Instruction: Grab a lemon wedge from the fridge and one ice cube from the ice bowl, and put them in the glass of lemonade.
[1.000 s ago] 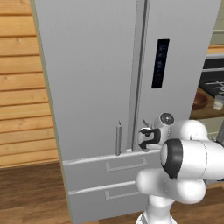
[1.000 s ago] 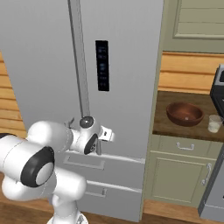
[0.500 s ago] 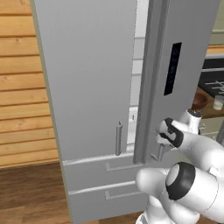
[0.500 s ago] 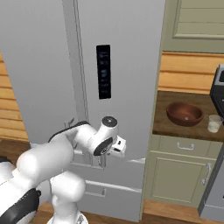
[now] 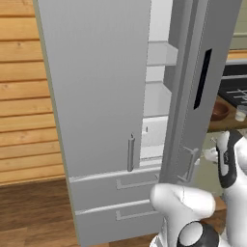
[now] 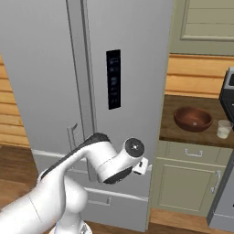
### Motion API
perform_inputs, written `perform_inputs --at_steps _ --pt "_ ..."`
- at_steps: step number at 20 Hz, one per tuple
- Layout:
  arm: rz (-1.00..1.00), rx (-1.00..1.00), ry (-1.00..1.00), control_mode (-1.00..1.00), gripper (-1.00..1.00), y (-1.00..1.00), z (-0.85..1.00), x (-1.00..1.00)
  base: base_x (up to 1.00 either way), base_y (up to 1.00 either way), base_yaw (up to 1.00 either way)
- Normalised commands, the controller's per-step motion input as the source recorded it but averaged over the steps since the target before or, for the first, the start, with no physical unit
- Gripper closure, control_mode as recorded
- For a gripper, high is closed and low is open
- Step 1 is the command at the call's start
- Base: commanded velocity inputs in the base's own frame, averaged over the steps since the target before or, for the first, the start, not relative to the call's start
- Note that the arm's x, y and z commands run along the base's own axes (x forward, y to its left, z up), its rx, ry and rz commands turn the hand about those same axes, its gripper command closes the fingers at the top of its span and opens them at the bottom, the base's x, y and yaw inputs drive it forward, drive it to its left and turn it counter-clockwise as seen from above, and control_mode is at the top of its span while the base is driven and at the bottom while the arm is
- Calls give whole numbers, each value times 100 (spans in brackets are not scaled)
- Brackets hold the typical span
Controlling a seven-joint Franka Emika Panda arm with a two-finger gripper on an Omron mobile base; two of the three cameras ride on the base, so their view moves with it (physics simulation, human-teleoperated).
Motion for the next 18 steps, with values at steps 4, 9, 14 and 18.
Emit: perform_inputs --at_steps 4,9,14,18 --pt "0 -8 -26 -100 100 42 100 -59 0 0 0" --pt "-2 -15 4 -100 100 88 100 12 0 0 0" --pt "-10 -28 30 -100 100 100 97 30 0 0 0" --pt "-14 -38 37 -100 100 100 78 31 0 0 0"
